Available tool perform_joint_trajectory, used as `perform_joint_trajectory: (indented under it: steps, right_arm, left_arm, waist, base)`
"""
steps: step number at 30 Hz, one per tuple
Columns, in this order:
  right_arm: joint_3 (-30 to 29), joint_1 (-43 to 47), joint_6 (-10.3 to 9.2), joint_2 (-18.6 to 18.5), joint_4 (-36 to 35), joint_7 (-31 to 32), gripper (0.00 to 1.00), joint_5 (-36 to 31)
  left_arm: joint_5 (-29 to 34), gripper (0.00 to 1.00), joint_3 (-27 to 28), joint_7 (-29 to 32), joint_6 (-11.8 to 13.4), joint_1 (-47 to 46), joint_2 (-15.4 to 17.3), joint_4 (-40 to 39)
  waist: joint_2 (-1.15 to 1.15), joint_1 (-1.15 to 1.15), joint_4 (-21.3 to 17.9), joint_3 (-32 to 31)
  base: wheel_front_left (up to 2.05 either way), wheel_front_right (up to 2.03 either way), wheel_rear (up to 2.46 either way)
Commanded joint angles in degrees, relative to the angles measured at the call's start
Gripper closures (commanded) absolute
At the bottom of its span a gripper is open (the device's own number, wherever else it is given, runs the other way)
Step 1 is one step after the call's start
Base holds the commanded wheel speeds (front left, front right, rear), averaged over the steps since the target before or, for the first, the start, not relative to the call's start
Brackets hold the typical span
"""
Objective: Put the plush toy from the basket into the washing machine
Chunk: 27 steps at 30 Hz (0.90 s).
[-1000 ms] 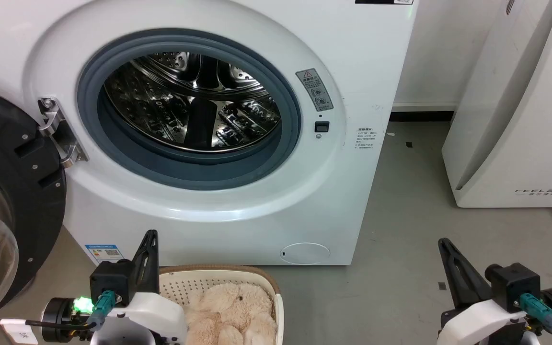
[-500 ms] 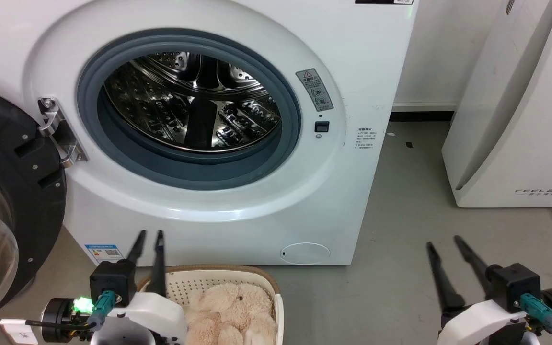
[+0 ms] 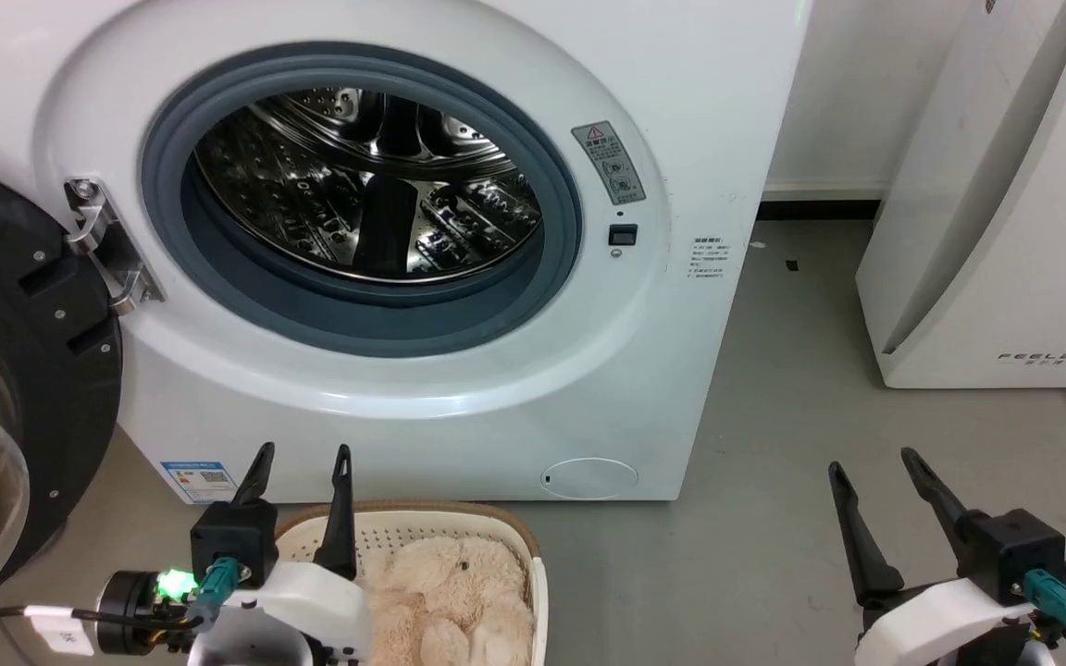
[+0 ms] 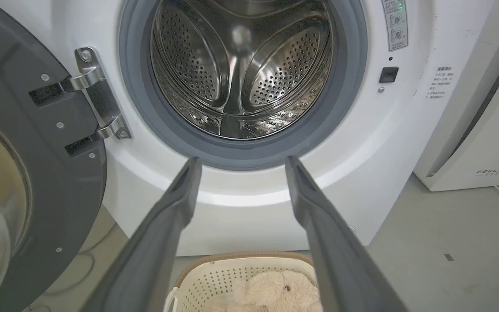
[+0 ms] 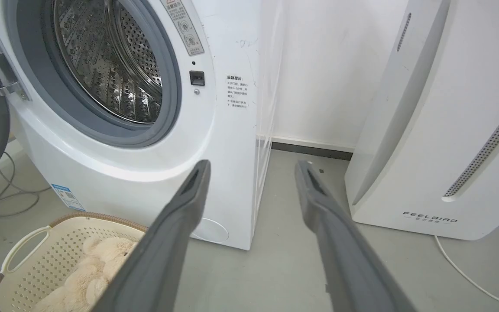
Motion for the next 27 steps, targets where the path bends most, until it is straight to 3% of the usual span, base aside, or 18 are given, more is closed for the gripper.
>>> perform_joint_trajectory:
  steps: [1, 27]
  right_arm:
    - [-0.3, -0.7, -0.01, 0.0, 0.0, -0.5, 0.00, 0.5]
    - [-1.5, -4.5, -0.02, 0.0, 0.4, -3.6, 0.00, 2.8]
  left_arm:
    - [-0.3, 0.00, -0.3, -0.5, -0.1, -1.3, 0.2, 0.9]
    - [0.4, 0.00, -5.3, -0.5, -3.0, -13.0, 3.1, 22.0]
  waist:
    - [0.00, 0.00, 0.0, 0.2]
    - [0.00, 0.00, -2.1, 7.8]
  base:
    - [0.00, 0.00, 0.00]
    - [0.00, 0.00, 0.00]
